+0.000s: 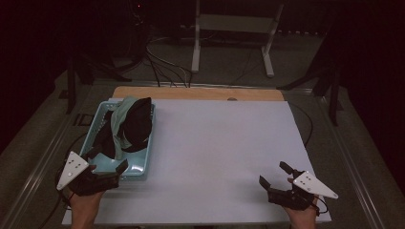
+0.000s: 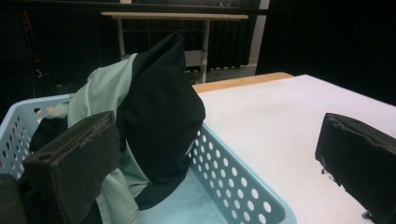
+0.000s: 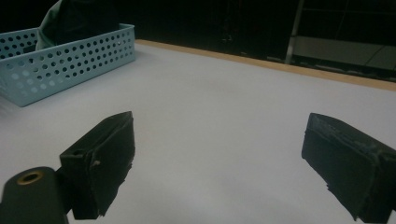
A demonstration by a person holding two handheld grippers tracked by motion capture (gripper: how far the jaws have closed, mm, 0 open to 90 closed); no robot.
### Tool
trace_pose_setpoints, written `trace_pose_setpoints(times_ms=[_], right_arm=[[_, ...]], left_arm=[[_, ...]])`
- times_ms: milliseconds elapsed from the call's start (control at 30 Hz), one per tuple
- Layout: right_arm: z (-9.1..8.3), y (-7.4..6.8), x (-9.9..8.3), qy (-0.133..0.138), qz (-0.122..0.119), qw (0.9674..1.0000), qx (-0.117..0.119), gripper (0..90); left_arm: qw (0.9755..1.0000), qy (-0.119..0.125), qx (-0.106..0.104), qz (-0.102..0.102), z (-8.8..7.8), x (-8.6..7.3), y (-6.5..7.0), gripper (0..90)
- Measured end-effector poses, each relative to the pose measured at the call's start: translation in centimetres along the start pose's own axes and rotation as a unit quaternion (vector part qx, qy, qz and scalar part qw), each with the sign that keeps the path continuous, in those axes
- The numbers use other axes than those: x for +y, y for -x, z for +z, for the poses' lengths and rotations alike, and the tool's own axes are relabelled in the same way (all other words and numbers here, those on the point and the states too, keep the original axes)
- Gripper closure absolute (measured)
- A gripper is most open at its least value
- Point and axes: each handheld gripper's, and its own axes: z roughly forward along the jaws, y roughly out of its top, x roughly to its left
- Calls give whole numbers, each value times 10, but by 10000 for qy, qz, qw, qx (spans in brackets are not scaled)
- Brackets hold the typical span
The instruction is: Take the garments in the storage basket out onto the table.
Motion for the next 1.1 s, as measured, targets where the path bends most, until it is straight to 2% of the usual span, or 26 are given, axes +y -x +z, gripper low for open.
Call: trace_pose_setpoints(times_ms=[133,267,367,533,767,1100], right_arm=[[1,-2,-2,22,-119,9999,47,97],[0,-3,-2,50,-118,9999,39,97],[1,-4,-2,6,-185,9998,-53,97],[1,-5,-2,-47,-95,9999,-127,96],[-1,-1,-2,-66,-44,9998,-177,96],[-1,0,-1,-124,-1,9997,-192,96]], left_arm=[[10000,-39,13,13,1,-1,0,2],[10000,-77,-5,35,3,-1,1,2],[9999,-105,-8,19,4,-1,1,2],[9998,-165,-116,-25,6,4,-1,2],[9993,-324,-199,52,14,17,-2,2],[9992,-393,-124,18,25,30,-12,2]])
